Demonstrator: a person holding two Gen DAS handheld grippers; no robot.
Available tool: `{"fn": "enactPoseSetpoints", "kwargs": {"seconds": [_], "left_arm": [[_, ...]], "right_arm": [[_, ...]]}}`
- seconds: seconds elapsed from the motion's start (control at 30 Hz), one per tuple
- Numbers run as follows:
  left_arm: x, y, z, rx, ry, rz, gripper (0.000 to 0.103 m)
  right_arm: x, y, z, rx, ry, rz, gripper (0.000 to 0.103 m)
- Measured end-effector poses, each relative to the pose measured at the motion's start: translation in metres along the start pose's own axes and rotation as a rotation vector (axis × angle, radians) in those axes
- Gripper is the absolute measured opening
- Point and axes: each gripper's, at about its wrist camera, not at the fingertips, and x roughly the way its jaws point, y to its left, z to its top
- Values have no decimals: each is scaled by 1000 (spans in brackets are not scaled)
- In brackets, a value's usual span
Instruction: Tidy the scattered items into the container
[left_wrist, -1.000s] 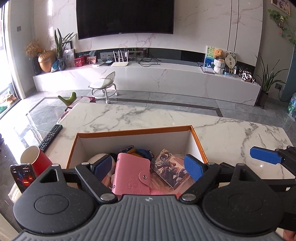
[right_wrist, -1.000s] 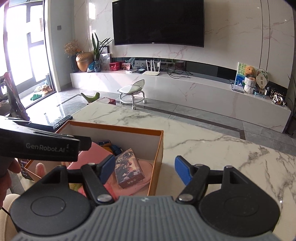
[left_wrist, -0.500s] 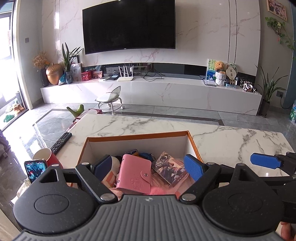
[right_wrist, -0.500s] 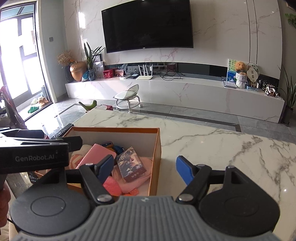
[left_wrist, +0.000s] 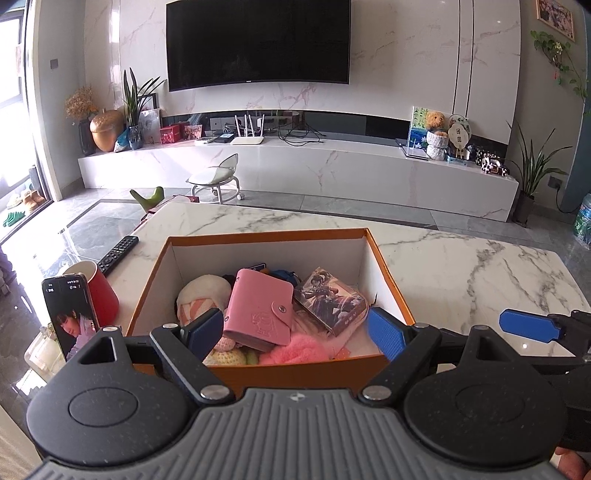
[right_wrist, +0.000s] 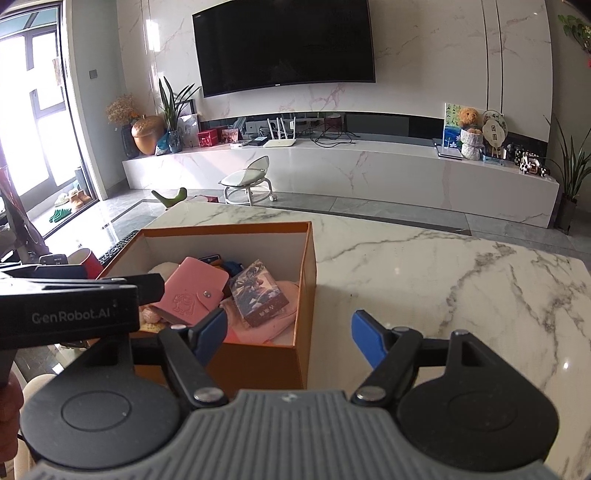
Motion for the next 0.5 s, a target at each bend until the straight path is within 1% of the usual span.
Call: {"fn": "enactPoseSetpoints", "kwargs": {"seconds": [0.17,0.3,0.5], "left_arm": [[-3,-2,-9,-3,9,-7,101],[-5,-2,-6,-9,6,-18,101],[-7,-7,-2,11,-8,-10,101]], "right_arm": [[-3,1,-7,2,4,6,76],[-6,0,-7,7,-4,4,76],[-9,-2,-4,13,-23,-2,76]]}}
